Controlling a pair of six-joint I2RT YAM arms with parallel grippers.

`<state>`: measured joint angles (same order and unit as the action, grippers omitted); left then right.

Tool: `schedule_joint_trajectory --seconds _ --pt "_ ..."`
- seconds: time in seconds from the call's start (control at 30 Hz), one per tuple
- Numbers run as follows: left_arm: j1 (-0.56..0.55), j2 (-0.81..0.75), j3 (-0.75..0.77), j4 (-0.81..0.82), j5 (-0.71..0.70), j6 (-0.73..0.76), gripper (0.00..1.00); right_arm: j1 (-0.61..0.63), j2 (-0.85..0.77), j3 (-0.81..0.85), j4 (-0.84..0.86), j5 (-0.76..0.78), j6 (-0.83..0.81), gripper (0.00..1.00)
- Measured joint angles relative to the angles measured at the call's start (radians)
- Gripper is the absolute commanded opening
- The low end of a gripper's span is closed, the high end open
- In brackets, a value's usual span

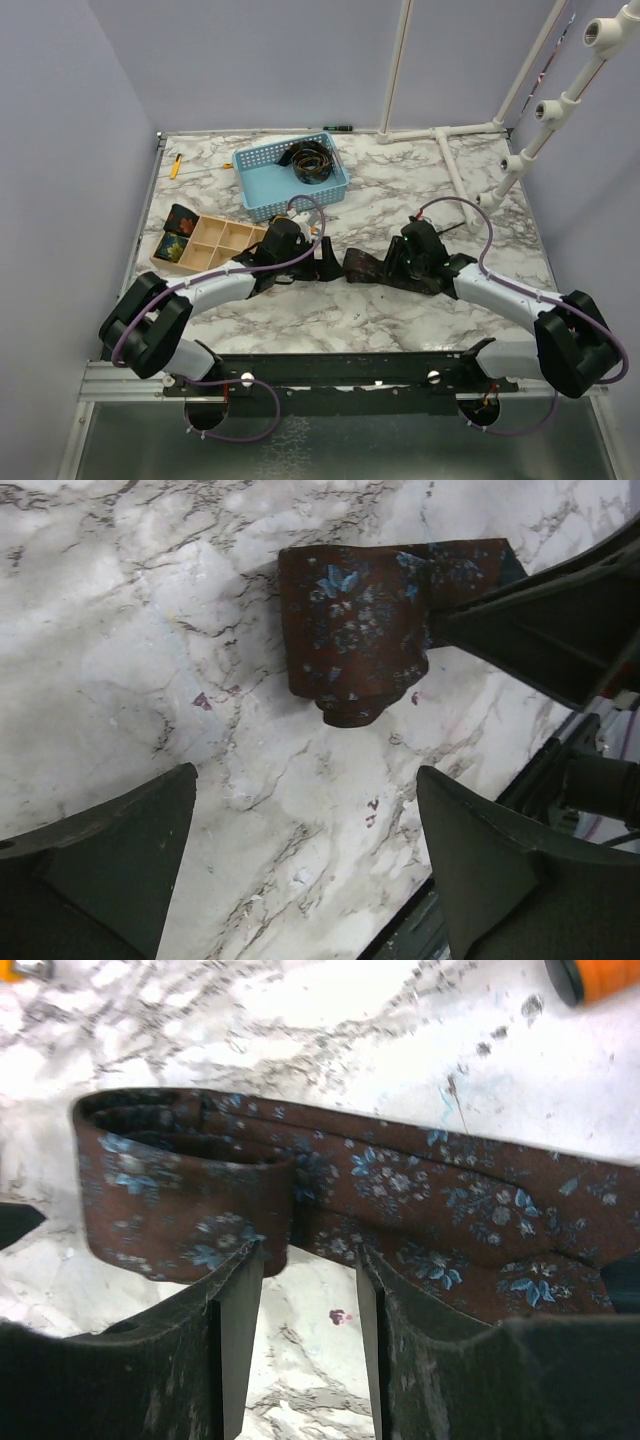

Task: Roll the ties
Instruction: Roll the tie at the center of the board.

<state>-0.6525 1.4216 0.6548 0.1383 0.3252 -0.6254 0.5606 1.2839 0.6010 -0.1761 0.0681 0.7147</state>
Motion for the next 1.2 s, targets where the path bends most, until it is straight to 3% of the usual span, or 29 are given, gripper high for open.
schedule_joint_trajectory --seconds 0.23,0.4,0.5,0.63,0.9,1.2 --pt "-0.015 -0.024 -0.03 -0.014 -0.108 0.01 0.71 0.0 -0.019 0.103 -0.06 -0.001 -0.031 0.48" --pt "-0.032 -0.094 -0.073 -0.018 -0.152 0.01 0.42 0.0 0.015 0.23 -0.098 0.0 -0.063 0.43" --pt "-0.1 -0.11 -0.08 -0.019 -0.185 0.012 0.19 -0.004 0.115 0.35 -0.108 -0.002 -0.081 0.36" --pt "-0.212 -0.106 -0.081 -0.019 -0.224 0.008 0.04 -0.017 0.272 0.461 -0.111 -0.006 -0.104 0.27" --pt "-0.255 -0.027 -0.132 0.038 -0.267 -0.052 0.0 -0.031 0.525 0.628 -0.132 -0.07 -0.156 0.2" --pt "-0.301 0.15 -0.058 0.134 -0.267 -0.097 0.0 -0.032 0.6 0.647 -0.14 -0.143 -0.187 0.19"
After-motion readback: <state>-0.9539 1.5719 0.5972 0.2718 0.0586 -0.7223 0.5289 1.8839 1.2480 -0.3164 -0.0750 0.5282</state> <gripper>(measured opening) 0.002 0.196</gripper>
